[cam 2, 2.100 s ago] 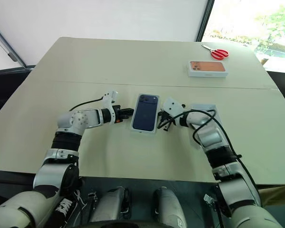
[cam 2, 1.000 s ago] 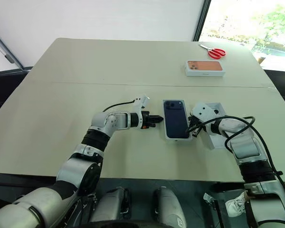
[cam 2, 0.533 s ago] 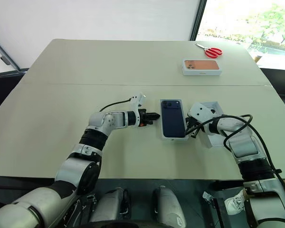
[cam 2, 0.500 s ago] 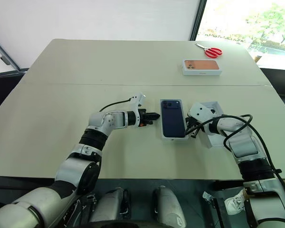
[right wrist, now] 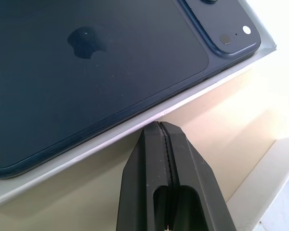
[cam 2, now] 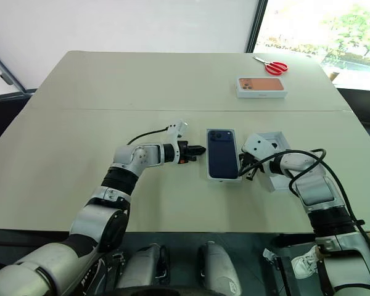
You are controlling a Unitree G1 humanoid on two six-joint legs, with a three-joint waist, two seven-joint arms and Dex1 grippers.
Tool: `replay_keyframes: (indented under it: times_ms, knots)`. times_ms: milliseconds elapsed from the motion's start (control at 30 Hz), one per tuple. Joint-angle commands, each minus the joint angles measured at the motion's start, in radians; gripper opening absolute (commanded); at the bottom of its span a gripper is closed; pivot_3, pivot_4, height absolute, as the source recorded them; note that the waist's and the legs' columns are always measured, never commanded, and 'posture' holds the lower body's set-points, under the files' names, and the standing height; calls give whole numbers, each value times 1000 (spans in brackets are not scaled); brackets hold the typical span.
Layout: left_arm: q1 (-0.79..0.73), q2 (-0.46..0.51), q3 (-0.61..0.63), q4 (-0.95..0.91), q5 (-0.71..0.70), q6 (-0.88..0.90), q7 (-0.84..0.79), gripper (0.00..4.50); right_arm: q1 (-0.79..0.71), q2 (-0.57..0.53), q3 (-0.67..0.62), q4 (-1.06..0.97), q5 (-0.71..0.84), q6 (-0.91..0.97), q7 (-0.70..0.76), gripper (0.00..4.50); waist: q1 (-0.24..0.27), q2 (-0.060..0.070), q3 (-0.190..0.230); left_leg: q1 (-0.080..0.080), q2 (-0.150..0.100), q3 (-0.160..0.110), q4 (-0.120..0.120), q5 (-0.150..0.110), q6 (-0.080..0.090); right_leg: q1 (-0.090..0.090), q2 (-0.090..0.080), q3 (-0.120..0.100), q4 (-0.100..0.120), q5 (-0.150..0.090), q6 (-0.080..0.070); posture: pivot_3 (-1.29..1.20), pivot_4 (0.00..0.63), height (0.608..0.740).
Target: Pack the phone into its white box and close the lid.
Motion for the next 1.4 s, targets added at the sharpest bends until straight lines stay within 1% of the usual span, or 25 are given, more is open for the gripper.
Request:
replay_keyframes:
  times_ms: [33, 133, 200, 300, 433, 500, 533, 567, 600, 633, 700, 800, 833, 900, 967, 1067, 1167, 1200, 1233, 1300, 1333, 1400]
  knots:
    - [-9, 11, -7, -26, 14, -38, -5, 45, -1, -4, 33, 9, -10, -27, 16, 0, 0, 0, 0, 0, 0, 0, 0, 0, 0, 0, 0, 0, 0, 0, 0, 0, 150, 740]
    - [-5, 42, 8, -53, 11, -67, -22, 45, -26, -15, 19, 36, -24, -58, 1, 0, -2, 0, 0, 0, 0, 0, 0, 0, 0, 0, 0, 0, 0, 0, 0, 0, 150, 740]
    - [-3, 75, 13, -82, 7, -62, -33, 45, -31, -32, 9, 29, -11, -59, 26, 0, -1, 0, 0, 0, 0, 0, 0, 0, 0, 0, 0, 0, 0, 0, 0, 0, 150, 740]
    - [21, 152, 42, -197, -41, -17, -81, 45, -62, -50, -26, 7, 25, -31, 47, 0, -1, 0, 0, 0, 0, 0, 0, 0, 0, 0, 0, 0, 0, 0, 0, 0, 150, 740]
    - [80, 268, 25, -316, -40, -28, -144, 45, -89, -81, -36, 8, 32, -16, 60, 0, 3, 1, 0, 0, 0, 0, 0, 1, -1, 0, 0, 0, 0, 0, 0, 0, 150, 740]
    - [103, 317, 32, -365, -55, -17, -178, 45, -107, -83, -51, 0, 63, 49, 71, 0, 5, 1, 0, 0, 0, 0, 0, 1, -1, 0, -1, 0, 0, 0, 0, 0, 150, 740]
    - [110, 340, 43, -384, -76, 4, -199, 559, -120, -80, -64, -8, 101, 123, 88, 249, 6, 1, 0, 0, 0, 0, 0, 1, -1, 0, -1, 0, 0, 0, 0, 0, 150, 740]
    - [117, 361, 53, -405, -96, 20, -216, 842, -128, -80, -72, -19, 127, 181, 98, 549, 6, 1, 0, 0, 0, 0, 0, 1, -1, 0, -1, 0, 0, 0, 0, 0, 150, 740]
    - [127, 381, 57, -427, -105, 17, -230, 1338, -132, -84, -71, -28, 133, 206, 100, 891, 6, 1, 0, 0, 0, 0, 0, 1, -1, 0, -1, 0, 0, 0, 0, 0, 150, 740]
    - [141, 403, 59, -452, -106, -1, -244, 1808, -134, -91, -67, -40, 134, 229, 101, 1371, 6, 1, 0, 0, 0, 0, 0, 0, -1, 0, -1, 0, 0, 0, 0, 0, 150, 740]
    - [182, 456, 49, -490, -77, -100, -289, 2773, -149, -104, -61, -56, 133, 302, 87, 2402, 5, 1, 1, 0, 0, 0, 0, 0, -1, 0, -1, 0, 0, 0, -1, 0, 150, 740]
    - [213, 513, 60, -491, -92, -162, -364, 4305, -191, -93, -68, -82, 154, 447, 50, 3981, 1, 1, 1, 0, 0, 0, 0, 0, -1, 0, -2, 0, 0, 0, -1, 0, 150, 740]
    - [219, 530, 63, -505, -100, -171, -384, 4500, -210, -100, -63, -88, 161, 505, 49, 4476, 2, 2, 1, 0, 1, 0, 0, 0, -1, -1, -2, 0, 0, 0, -2, 0, 150, 740]
    - [224, 547, 64, -522, -102, -195, -400, 4500, -233, -113, -54, -94, 166, 574, 45, 4476, 3, 2, 1, 0, 1, 0, 0, 0, -1, -1, -2, 0, 0, 0, -2, 0, 150, 740]
    - [224, 553, 83, -539, -136, -168, -410, 4500, -253, -120, -56, -92, 171, 661, 21, 4476, 7, 2, 1, -1, 0, 0, -1, 0, 0, -2, -3, 0, 0, 0, -3, 0, 150, 740]
    - [247, 554, 92, -579, -133, -232, -411, 4500, -244, -153, -39, -133, 176, 736, 13, 4476, 9, 2, 1, -2, 0, 0, -1, 0, 0, -2, -5, 0, -1, -1, -5, 0, 150, 740]
    - [325, 573, 85, -630, -68, -413, -425, 4500, -226, -160, -79, -214, 229, 967, -28, 4476, 2, 3, 1, -2, 0, 0, -2, -1, 1, -3, -5, 0, -2, -1, -5, 0, 150, 740]
    - [350, 579, 80, -642, -47, -468, -428, 4500, -204, -175, -72, -250, 240, 1005, -33, 4476, 1, 3, 1, -2, 0, 0, -2, -1, 1, -3, -5, 0, -2, -1, -5, 0, 150, 740]
    - [372, 585, 75, -650, -35, -504, -436, 4500, -188, -181, -70, -275, 240, 1022, -51, 4476, 1, 3, 1, -2, 0, 0, -3, -1, 1, -3, -5, 0, -2, -1, -4, 0, 150, 740]
    - [406, 588, 81, -668, -90, -491, -483, 4500, -173, -182, -71, -298, 250, 1062, -80, 4476, 2, 4, 2, -2, 1, 0, -3, -1, 0, -4, -5, 0, -1, -2, -6, 0, 150, 740]
    - [433, 597, 80, -687, -95, -512, -505, 4500, -173, -175, -69, -307, 246, 1075, -106, 4476, 1, 6, 2, -2, 1, 0, -3, -1, 0, -4, -5, 0, -1, -2, -6, 0, 150, 740]
    - [480, 605, 82, -718, -126, -527, -559, 4500, -164, -179, -40, -330, 240, 1062, -134, 4476, -2, 6, 2, -2, 1, 0, -2, -1, 0, -4, -5, 0, -1, -2, -8, 0, 150, 740]
